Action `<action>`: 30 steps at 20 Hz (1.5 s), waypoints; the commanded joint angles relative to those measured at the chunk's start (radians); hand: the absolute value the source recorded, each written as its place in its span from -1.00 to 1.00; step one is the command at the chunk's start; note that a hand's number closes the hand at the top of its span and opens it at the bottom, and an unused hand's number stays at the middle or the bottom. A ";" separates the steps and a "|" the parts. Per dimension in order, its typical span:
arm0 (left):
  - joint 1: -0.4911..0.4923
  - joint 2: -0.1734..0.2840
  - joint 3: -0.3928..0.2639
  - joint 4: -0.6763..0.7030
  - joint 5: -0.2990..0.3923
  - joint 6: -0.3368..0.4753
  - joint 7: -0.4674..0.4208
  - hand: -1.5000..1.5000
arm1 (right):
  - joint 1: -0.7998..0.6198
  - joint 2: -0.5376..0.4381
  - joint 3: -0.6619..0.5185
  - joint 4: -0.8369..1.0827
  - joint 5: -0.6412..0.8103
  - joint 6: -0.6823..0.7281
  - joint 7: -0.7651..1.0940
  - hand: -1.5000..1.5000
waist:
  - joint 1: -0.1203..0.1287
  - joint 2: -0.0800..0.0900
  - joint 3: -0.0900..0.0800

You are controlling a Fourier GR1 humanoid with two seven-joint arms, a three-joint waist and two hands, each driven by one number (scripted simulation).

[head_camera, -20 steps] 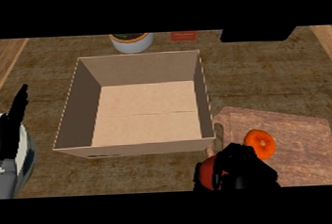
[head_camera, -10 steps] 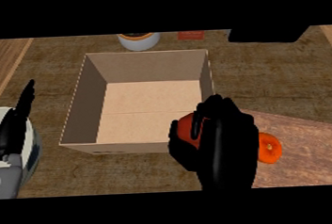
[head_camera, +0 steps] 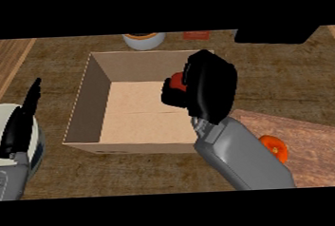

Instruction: Pick the bell pepper from the cutting board and place it in the cardboard box

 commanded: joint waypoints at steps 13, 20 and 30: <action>-0.014 -0.003 0.000 0.021 0.003 -0.019 0.004 0.00 | -0.193 0.009 -0.154 0.560 -0.287 -0.476 0.013 -1.00 | 0.020 0.006 -0.001; 0.002 0.013 0.025 0.048 0.007 -0.020 -0.015 0.00 | -0.287 0.009 -0.106 0.669 -0.248 -0.744 -0.062 -1.00 | -0.001 -0.002 -0.002; 0.063 0.006 0.050 0.011 0.010 0.002 0.011 0.00 | -0.164 0.009 -0.044 0.437 -0.156 -0.931 0.037 -1.00 | -0.077 -0.028 -0.002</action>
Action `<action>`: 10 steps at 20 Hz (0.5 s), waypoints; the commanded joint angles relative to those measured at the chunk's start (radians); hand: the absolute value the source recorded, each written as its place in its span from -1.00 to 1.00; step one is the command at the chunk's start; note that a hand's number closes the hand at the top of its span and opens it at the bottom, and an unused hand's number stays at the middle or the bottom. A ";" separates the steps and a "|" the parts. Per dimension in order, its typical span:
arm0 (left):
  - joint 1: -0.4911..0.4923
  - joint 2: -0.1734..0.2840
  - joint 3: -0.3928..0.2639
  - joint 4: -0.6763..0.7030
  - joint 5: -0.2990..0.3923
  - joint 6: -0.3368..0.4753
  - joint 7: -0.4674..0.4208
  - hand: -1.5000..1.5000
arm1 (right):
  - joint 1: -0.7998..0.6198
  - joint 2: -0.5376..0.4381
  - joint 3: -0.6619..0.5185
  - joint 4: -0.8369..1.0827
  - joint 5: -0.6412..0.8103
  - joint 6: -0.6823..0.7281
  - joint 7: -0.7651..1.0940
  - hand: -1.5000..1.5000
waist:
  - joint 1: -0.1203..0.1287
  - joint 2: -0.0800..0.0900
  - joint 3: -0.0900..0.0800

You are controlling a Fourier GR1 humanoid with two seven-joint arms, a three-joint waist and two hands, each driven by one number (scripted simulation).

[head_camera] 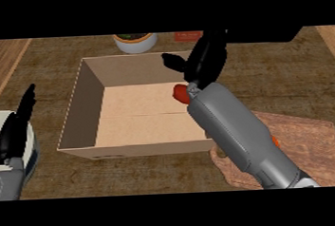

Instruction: Pick the bell pepper from the cutting board and place it in the cardboard box

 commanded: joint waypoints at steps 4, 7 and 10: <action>0.041 0.021 0.040 -0.006 0.018 -0.009 0.031 0.00 | 0.195 0.005 0.053 -0.289 0.149 -0.094 0.174 -1.00 | -0.054 -0.016 -0.003; 0.092 0.017 0.051 -0.001 0.014 0.004 -0.006 0.00 | 0.379 0.005 0.034 -0.463 0.195 -0.013 0.133 -1.00 | -0.081 -0.020 -0.003; 0.114 0.032 0.066 -0.029 0.012 0.008 -0.004 0.00 | 0.560 -0.008 0.048 -0.662 0.235 0.050 0.115 -1.00 | -0.085 -0.020 -0.003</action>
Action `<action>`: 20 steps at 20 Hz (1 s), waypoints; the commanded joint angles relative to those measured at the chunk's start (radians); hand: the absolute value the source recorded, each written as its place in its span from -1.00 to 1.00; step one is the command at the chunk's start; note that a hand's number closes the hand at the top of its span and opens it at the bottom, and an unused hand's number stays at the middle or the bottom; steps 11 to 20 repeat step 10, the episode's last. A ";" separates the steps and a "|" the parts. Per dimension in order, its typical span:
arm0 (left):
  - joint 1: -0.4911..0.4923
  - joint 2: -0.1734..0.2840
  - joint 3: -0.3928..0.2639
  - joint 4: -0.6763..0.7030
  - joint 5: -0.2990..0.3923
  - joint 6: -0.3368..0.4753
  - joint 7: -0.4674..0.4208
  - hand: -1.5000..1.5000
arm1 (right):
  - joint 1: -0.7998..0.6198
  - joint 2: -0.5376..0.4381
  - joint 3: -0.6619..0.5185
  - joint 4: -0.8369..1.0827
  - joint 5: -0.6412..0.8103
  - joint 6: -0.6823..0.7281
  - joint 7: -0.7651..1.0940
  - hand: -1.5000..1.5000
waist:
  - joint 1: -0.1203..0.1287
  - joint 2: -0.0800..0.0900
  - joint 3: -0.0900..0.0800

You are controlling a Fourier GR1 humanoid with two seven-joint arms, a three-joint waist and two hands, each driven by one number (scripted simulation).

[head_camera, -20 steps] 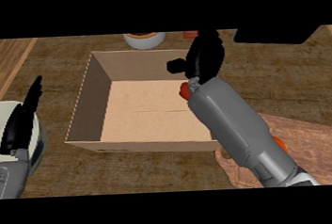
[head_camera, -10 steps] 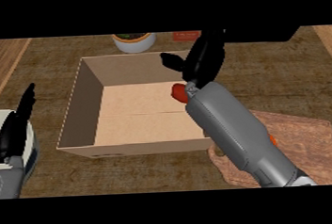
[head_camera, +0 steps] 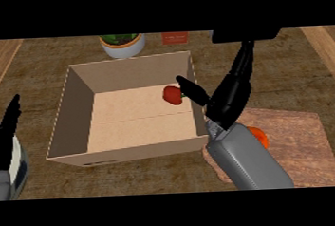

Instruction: Pick the bell pepper from the cutting board and place it in the cardboard box

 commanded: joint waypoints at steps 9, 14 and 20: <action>0.035 -0.013 0.007 -0.017 0.000 -0.001 -0.011 0.00 | 0.682 -0.110 0.197 -0.732 0.151 0.210 0.048 -1.00 | 0.011 0.011 -0.003; 0.016 -0.006 0.008 -0.032 0.003 -0.006 0.039 0.00 | 0.758 -0.195 0.229 -0.792 0.105 0.200 0.022 -1.00 | -0.001 0.008 -0.002; 0.016 -0.006 0.008 -0.032 0.003 -0.006 0.039 0.00 | 0.758 -0.195 0.229 -0.792 0.105 0.200 0.022 -1.00 | -0.001 0.008 -0.002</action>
